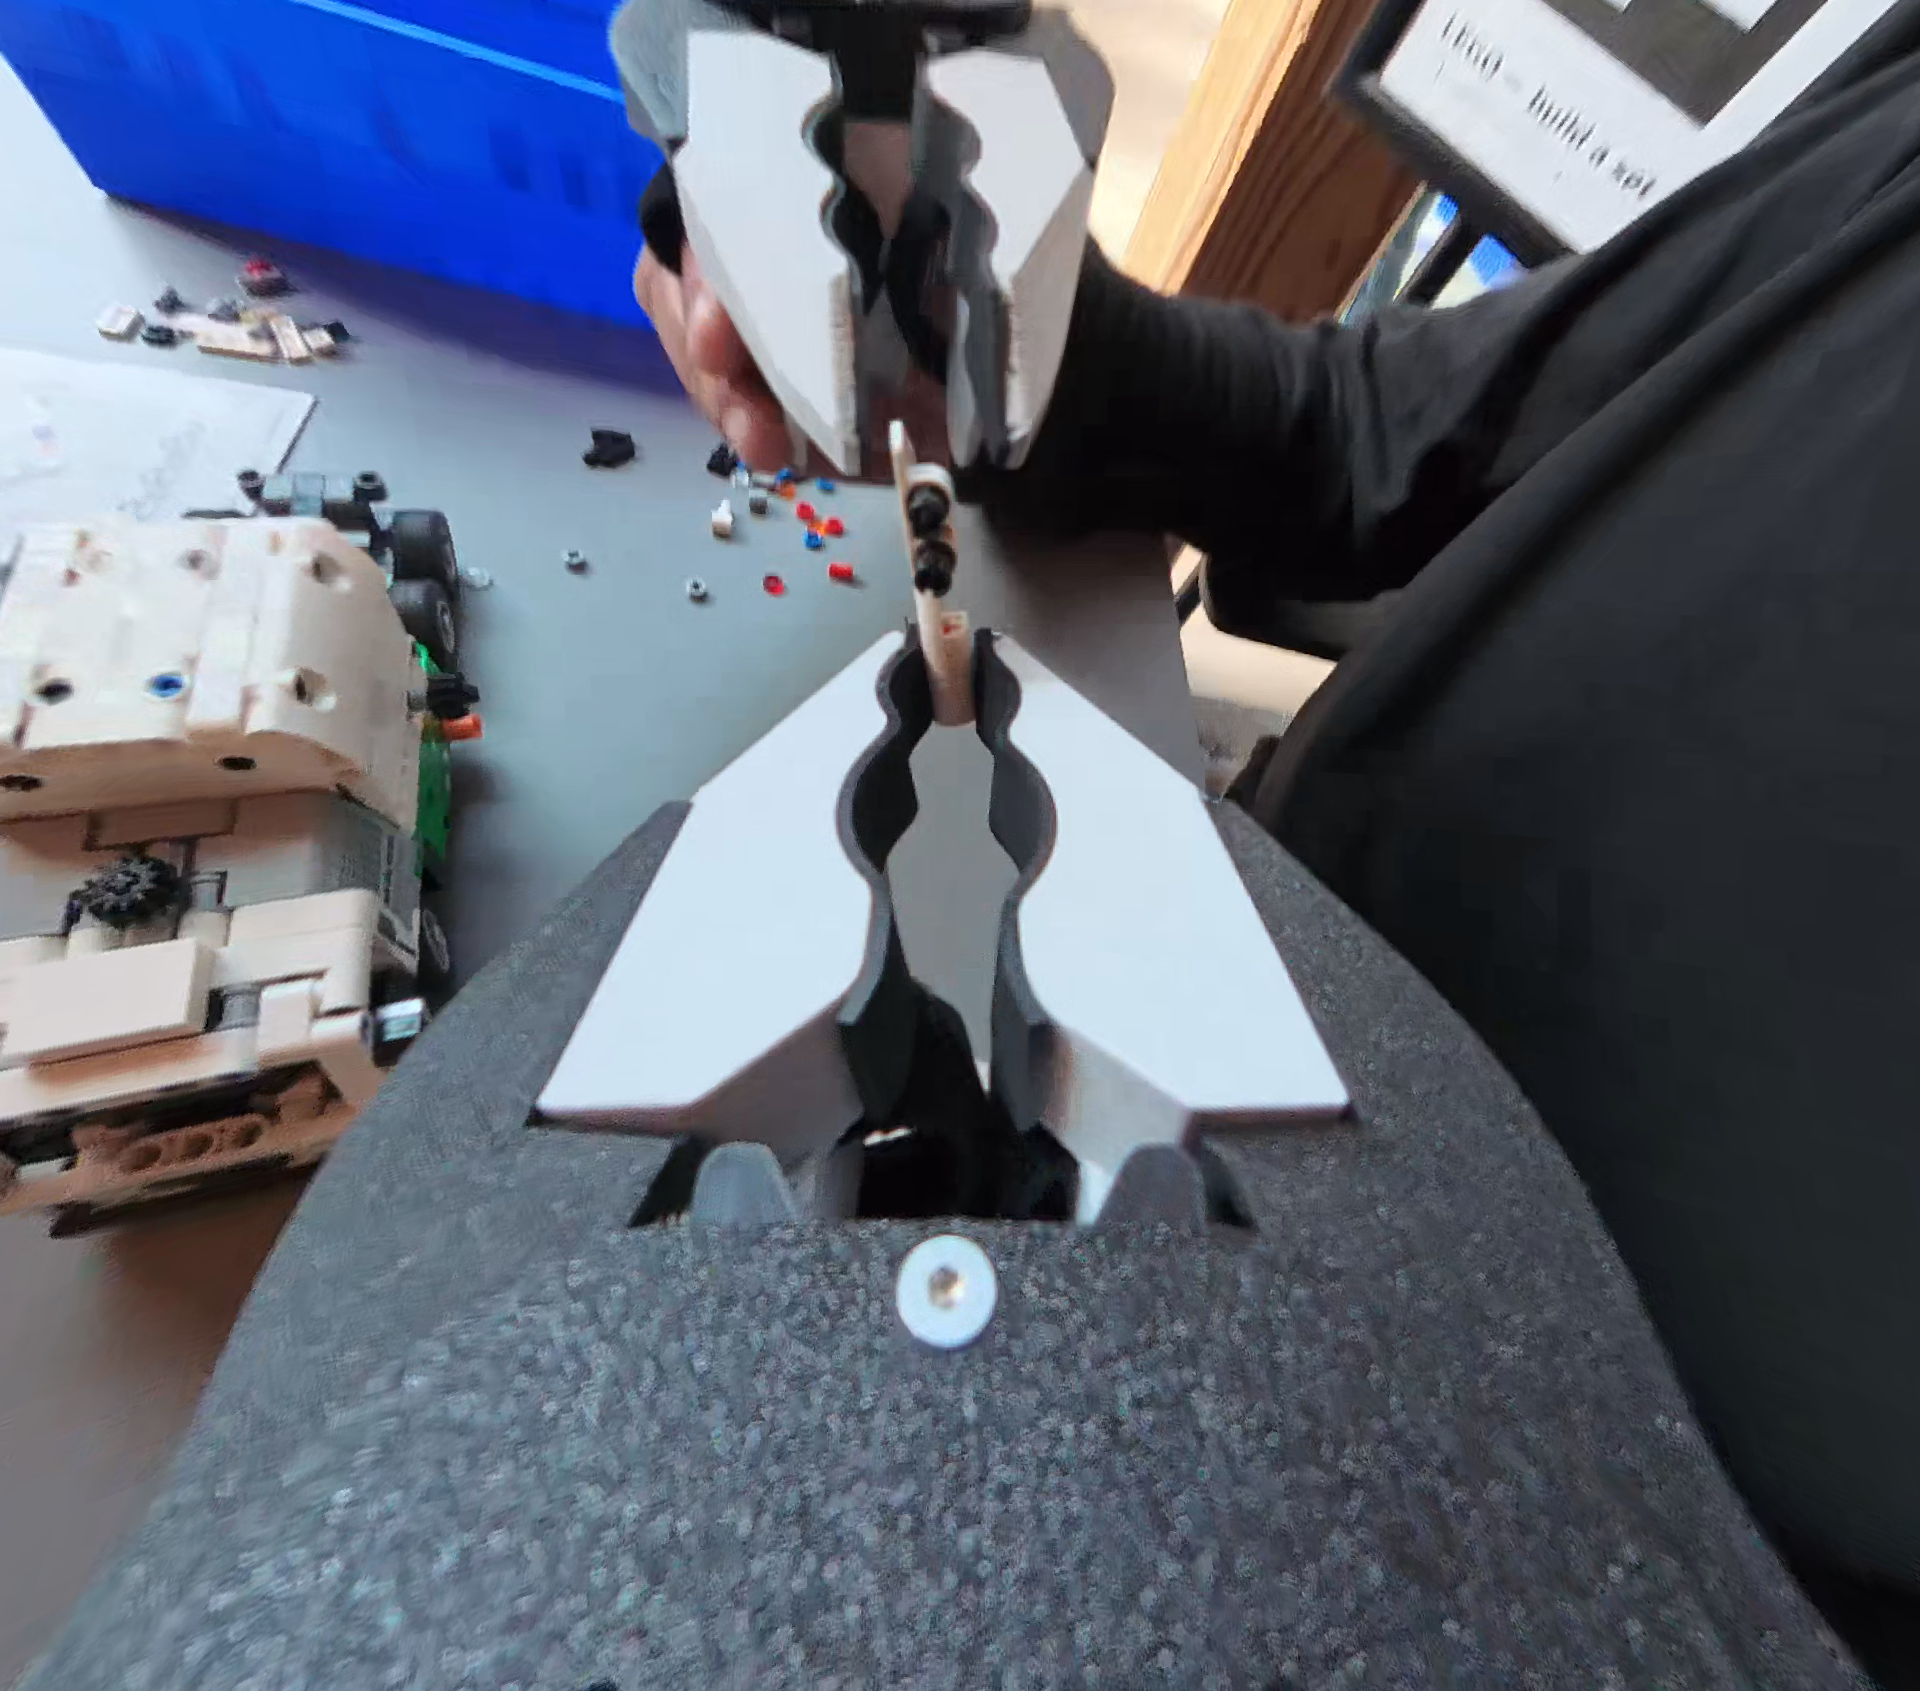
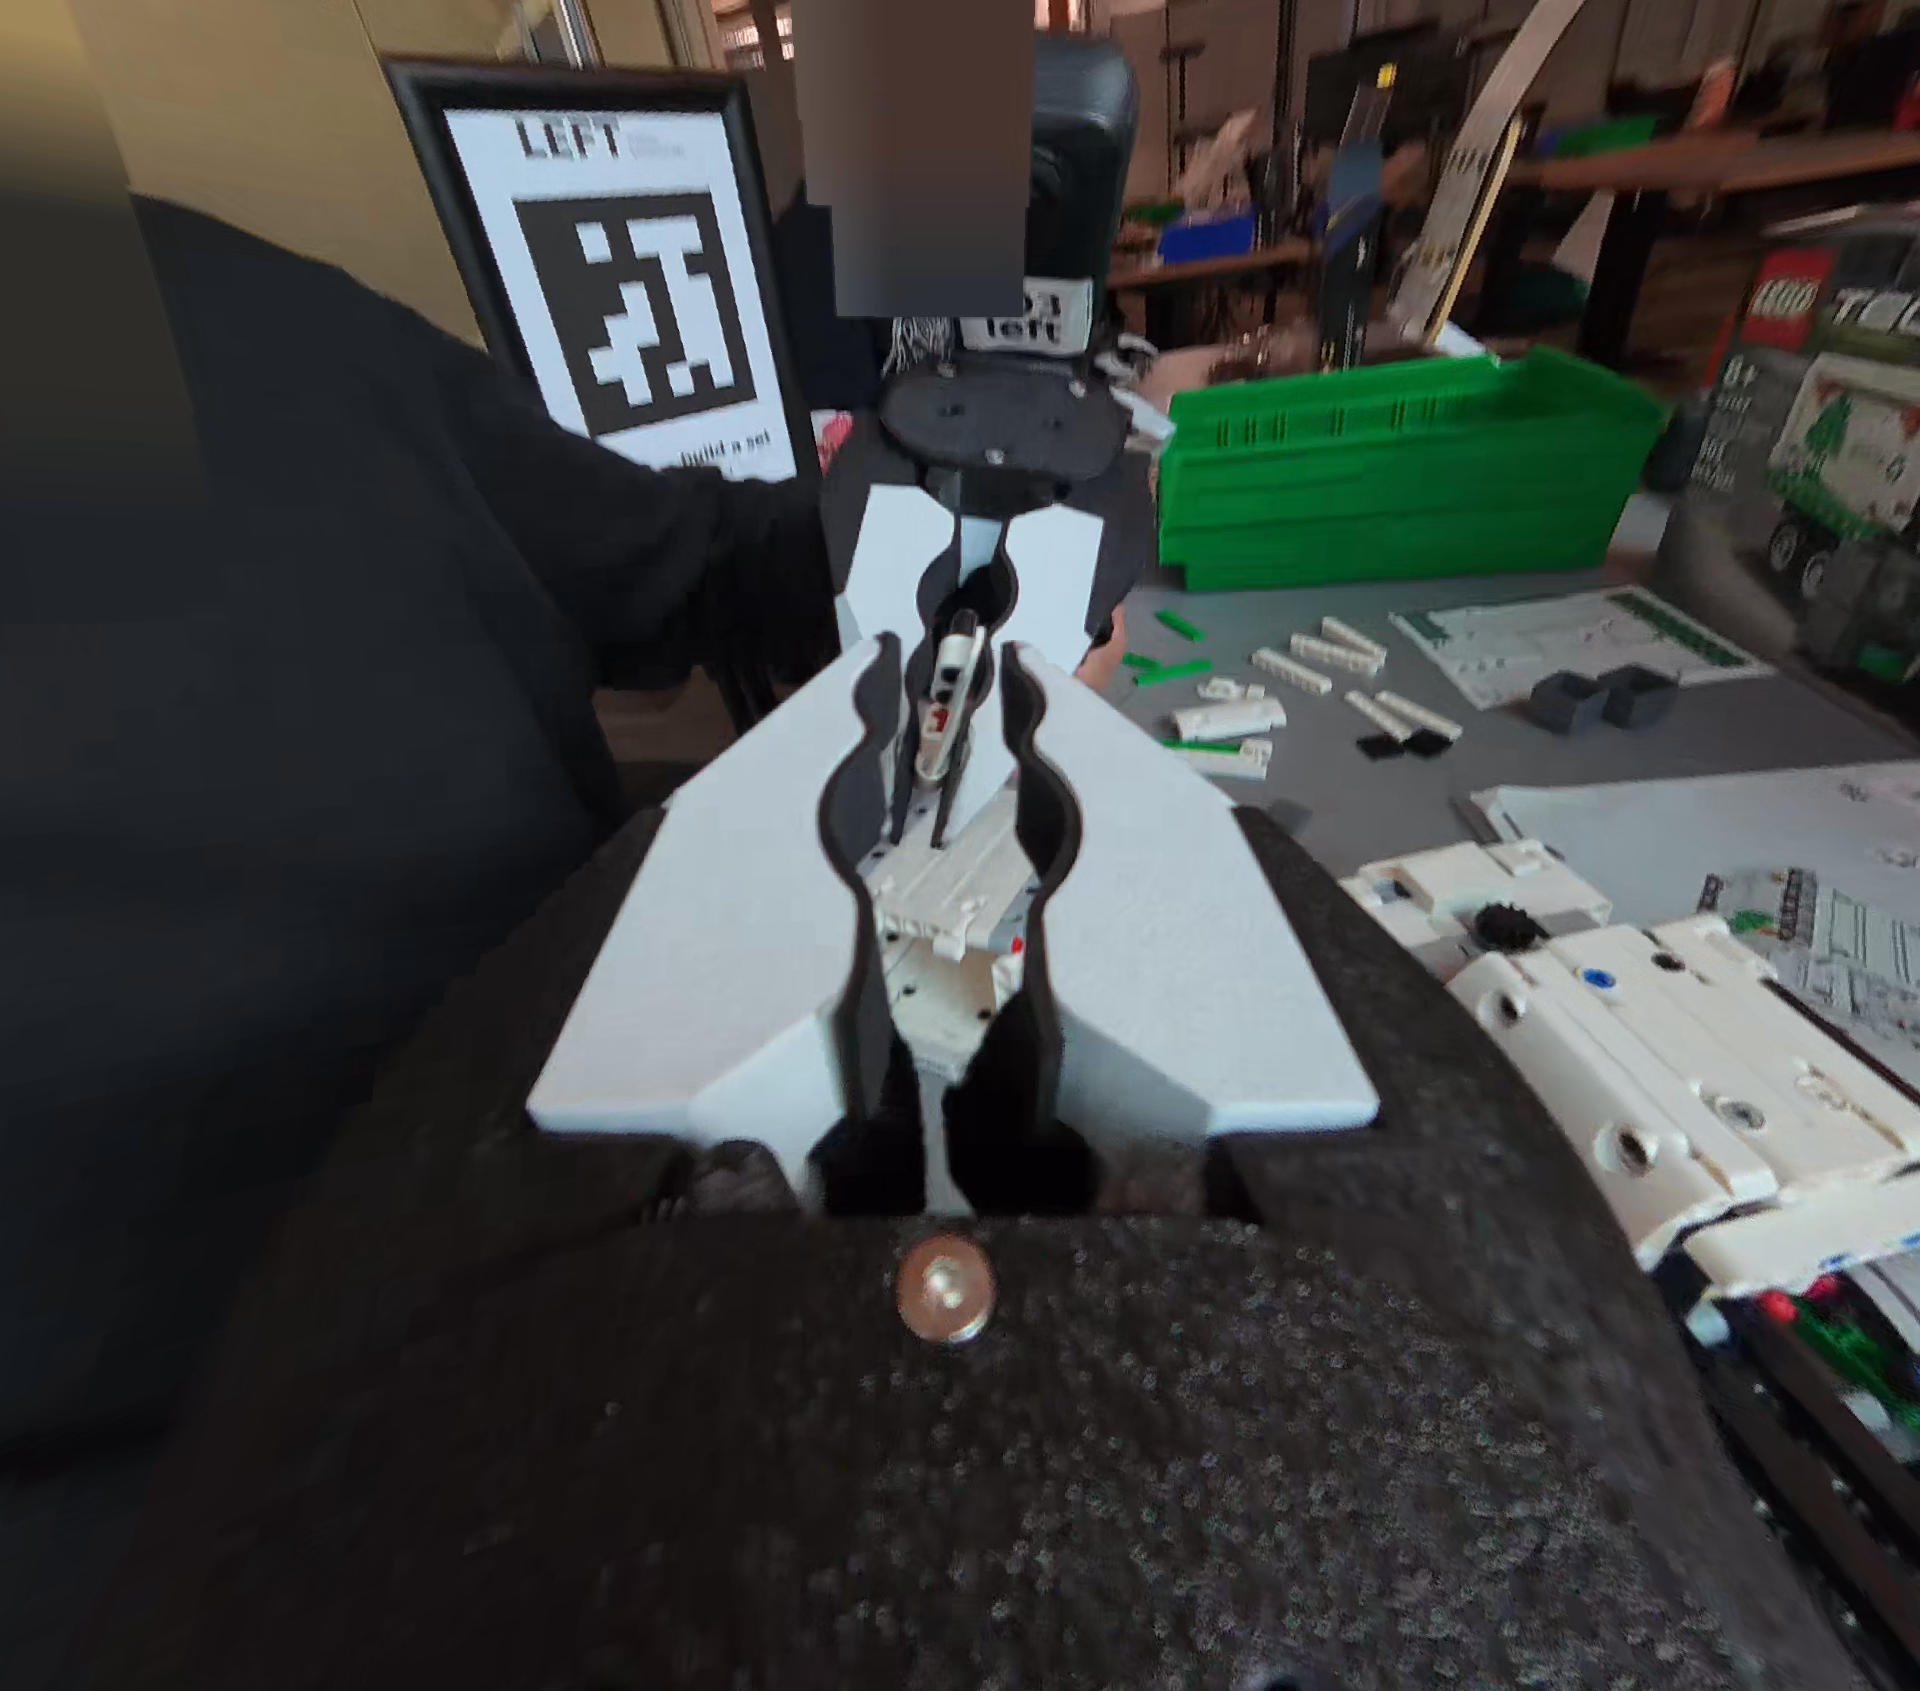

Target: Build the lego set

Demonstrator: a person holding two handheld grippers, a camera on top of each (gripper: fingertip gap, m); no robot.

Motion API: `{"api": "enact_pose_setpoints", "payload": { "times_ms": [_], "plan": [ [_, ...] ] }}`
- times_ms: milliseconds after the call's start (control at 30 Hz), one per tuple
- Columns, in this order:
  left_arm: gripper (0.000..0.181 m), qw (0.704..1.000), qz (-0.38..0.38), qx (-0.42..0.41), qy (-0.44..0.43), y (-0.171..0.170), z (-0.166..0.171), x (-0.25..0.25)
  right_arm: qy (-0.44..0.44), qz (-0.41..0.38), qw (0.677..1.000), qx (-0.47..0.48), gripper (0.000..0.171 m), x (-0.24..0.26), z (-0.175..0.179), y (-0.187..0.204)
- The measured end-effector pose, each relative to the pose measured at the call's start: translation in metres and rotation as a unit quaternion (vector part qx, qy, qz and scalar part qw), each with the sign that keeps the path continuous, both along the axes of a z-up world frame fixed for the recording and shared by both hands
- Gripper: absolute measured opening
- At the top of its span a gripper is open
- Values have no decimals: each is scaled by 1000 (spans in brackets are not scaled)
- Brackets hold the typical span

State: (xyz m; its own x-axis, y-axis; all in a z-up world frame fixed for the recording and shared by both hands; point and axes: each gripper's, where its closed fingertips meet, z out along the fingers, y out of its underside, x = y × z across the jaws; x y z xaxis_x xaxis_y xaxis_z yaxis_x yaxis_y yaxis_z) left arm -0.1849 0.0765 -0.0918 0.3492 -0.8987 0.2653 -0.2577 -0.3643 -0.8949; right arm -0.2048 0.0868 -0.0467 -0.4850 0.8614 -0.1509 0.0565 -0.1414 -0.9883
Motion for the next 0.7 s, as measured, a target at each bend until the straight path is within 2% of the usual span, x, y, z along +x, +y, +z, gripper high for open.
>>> {"api": "enact_pose_setpoints", "payload": {
  "times_ms": [67,200,300,500,633,700],
  "plan": [
    [5,999,17,6,-46,5,12,-2,26,0,999,-22,19,1,8,2],
    [5,995,35,25,-92,9,21,-3,-1,-5,999,-52,12,-8,0,3],
    [5,994,45,39,-93,10,21,-2,-1,5,998,-65,4,-11,-3,0],
    [5,994,55,35,-89,12,15,-2,-6,1,996,-85,1,-15,-6,1],
    [9,995,50,77,-24,8,5,-11,-39,-1,997,-69,0,-18,-15,-1],
    [35,992,27,111,51,0,-6,-24,-48,2,998,-41,0,-14,-16,-3]
  ]
}}
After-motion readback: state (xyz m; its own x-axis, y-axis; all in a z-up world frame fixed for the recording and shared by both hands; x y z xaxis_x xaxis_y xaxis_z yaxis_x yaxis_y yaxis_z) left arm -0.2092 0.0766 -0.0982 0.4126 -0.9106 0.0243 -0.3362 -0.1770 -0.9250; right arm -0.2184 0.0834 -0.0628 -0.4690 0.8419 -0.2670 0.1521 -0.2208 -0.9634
